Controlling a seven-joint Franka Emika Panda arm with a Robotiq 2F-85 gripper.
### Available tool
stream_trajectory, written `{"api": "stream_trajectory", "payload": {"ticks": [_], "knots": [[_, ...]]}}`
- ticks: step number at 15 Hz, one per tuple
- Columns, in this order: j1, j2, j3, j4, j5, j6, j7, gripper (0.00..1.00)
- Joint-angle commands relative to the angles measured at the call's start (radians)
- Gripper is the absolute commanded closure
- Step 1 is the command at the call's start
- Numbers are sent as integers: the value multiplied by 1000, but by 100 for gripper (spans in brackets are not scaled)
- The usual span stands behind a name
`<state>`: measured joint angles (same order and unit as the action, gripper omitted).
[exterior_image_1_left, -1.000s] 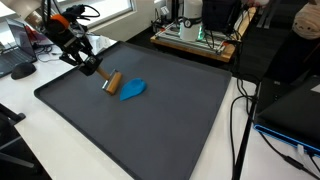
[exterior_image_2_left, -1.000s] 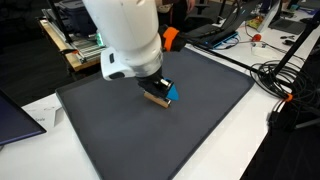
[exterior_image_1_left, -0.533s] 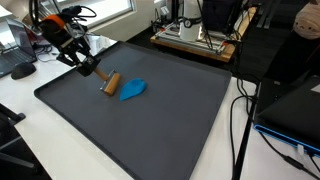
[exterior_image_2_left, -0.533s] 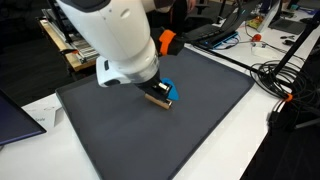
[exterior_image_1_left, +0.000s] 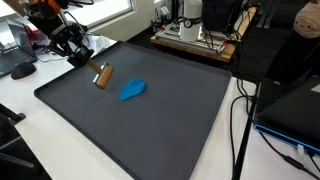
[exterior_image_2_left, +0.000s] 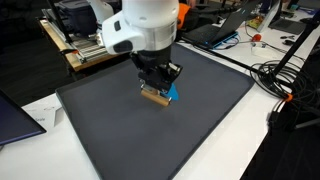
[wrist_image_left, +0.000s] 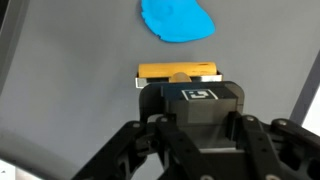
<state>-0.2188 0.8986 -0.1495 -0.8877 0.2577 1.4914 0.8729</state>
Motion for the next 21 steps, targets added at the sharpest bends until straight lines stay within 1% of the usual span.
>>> {"api": "stream_trajectory", "payload": {"ticks": [1,5,7,11,13,14,17,21], "knots": [[64,-110,-31,-89,-75,-2,4,77],[127,-203,-43,-181,-115,22,12,77],[162,-258,-47,-251,-129,42,20,77],[238,-371,-55,-422,-151,161,71,77],[287,-423,-65,-514,-181,241,128,77],[293,-450,-42,-557,-219,280,174,77],[347,-531,-33,-695,-304,379,294,77],[401,-621,-9,-837,-424,451,478,77]]}}
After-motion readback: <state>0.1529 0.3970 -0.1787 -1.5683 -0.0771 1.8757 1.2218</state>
